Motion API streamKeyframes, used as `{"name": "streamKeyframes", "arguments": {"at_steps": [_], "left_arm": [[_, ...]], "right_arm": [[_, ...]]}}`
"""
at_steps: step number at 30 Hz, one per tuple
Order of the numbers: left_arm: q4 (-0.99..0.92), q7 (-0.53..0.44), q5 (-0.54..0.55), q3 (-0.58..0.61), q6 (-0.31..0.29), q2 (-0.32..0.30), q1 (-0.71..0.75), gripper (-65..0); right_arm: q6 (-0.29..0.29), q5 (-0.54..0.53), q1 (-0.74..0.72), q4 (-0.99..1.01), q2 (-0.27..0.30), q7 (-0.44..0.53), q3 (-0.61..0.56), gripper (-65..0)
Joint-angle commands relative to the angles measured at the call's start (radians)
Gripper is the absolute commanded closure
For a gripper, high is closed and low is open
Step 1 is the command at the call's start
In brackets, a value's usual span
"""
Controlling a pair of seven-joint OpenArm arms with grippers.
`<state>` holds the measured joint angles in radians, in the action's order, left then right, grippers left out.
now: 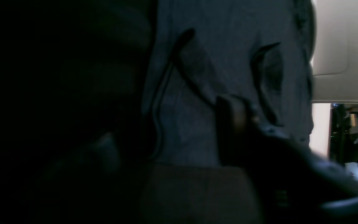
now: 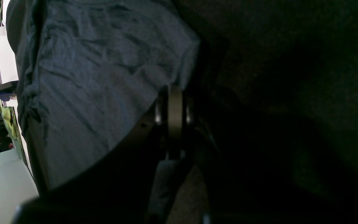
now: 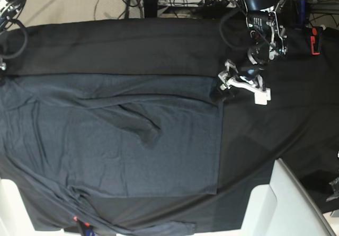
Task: Fold the T-shirt properly
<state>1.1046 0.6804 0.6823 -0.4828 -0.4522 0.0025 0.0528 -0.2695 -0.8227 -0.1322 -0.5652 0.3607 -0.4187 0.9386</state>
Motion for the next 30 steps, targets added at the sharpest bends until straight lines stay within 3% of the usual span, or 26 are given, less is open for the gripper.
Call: {"name": "streamKeyframes", "arguments": {"at_steps": [1, 3, 8, 11, 16, 21, 30], "left_arm": [[0.002, 0.029, -0.014, 0.008, 0.005, 0.003, 0.002, -15.6], [0.002, 0.029, -0.014, 0.009, 0.005, 0.003, -0.003, 0.0], [0.016, 0.035, -0.005, 0.008, 0.005, 0.001, -0.006, 0.0], [0.088, 0.104, 0.032, -0.001, 0.007, -0.006, 0.011, 0.0], [0.210, 0.170, 0.115, -0.001, 0.010, -0.025, 0.063, 0.0], [0.280, 0.227, 0.121, -0.001, 0.011, -0.023, 0.103, 0.0], [0.408, 0.229, 0.123, -0.003, 0.011, -0.023, 0.227, 0.0]], "right_arm": [[-0.007, -0.007, -0.011, -0.017, 0.025, 0.007, 0.001, -0.2], [-0.007, -0.007, -0.011, -0.017, 0.025, 0.007, 0.001, -0.2], [-0.007, -0.007, -0.011, -0.020, 0.027, 0.007, 0.000, -0.2], [-0.007, -0.007, -0.005, -0.091, 0.030, 0.005, 0.000, -0.2], [-0.006, -0.007, 0.010, -0.215, 0.031, -0.073, 0.000, 0.0], [-0.001, -0.007, 0.013, -0.261, 0.028, -0.119, 0.007, 0.0], [-0.001, -0.010, 0.044, -0.264, 0.031, -0.127, 0.010, 0.0]]}}
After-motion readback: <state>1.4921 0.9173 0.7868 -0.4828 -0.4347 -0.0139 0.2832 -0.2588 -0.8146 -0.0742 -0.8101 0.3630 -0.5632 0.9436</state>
